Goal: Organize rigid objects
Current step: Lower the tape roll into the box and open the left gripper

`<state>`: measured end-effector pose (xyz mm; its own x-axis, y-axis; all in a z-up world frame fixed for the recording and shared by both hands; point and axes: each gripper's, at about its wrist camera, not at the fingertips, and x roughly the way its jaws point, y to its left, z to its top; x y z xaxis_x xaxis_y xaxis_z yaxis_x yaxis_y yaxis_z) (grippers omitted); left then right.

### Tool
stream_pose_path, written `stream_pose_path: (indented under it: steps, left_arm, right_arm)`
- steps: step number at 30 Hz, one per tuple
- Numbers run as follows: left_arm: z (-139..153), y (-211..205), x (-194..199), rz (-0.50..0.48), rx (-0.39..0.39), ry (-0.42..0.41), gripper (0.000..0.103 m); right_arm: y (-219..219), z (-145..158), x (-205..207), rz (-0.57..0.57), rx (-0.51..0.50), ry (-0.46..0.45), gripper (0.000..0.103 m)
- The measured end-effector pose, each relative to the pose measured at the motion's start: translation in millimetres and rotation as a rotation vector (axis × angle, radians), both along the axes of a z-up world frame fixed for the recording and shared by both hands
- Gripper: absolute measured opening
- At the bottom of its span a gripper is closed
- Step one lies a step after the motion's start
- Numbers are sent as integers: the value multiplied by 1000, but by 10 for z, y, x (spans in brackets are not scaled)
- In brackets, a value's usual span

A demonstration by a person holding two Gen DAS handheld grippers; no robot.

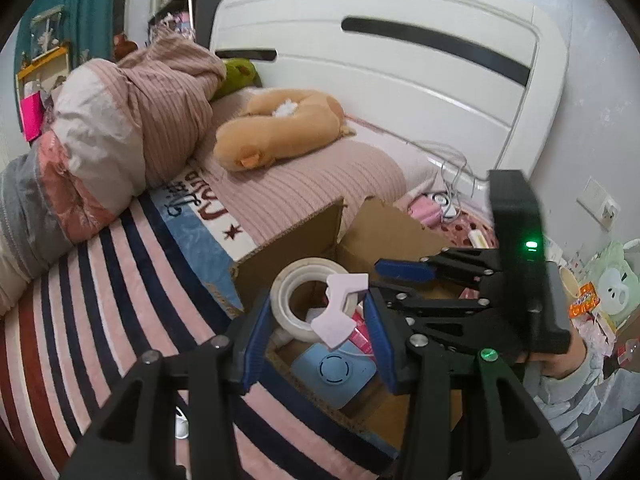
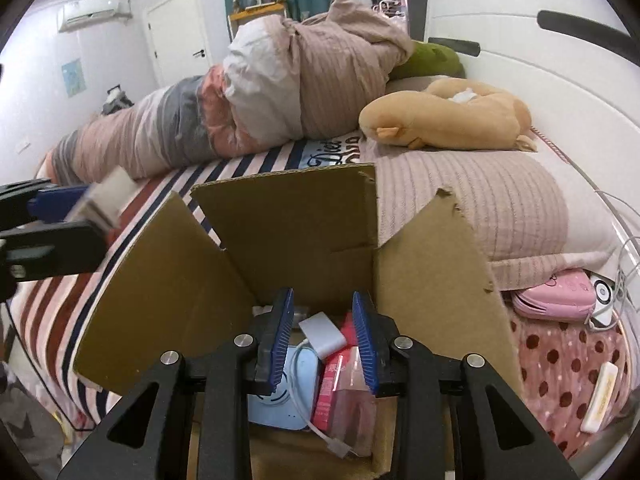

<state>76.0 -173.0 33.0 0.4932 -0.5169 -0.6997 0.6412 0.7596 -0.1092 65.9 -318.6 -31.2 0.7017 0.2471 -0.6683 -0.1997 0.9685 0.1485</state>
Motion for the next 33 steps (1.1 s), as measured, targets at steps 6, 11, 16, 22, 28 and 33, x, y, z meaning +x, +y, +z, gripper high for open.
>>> stream_pose_path:
  steps: [6, 11, 16, 22, 28, 33]
  left_arm:
    - [-132, -391, 223, -55, 108, 59, 42]
    - [-277, -567, 376, -52, 223, 71, 42]
    - [-381, -573, 452, -32, 272, 85, 42]
    - [-302, -459, 421, -13, 231, 87, 48]
    - [-58, -175, 308, 38, 161, 44, 58]
    - [244, 403, 157, 139, 82, -33, 67]
  right_arm:
    - [-70, 11, -98, 40, 40, -24, 30]
    - [-83, 19, -126, 54, 43, -40, 35]
    - [-67, 16, -136, 55, 40, -41, 35]
    - [-73, 17, -132, 56, 40, -40, 35]
    - [-53, 41, -183, 53, 34, -39, 36]
    - [97, 251, -323, 89, 60, -103, 36]
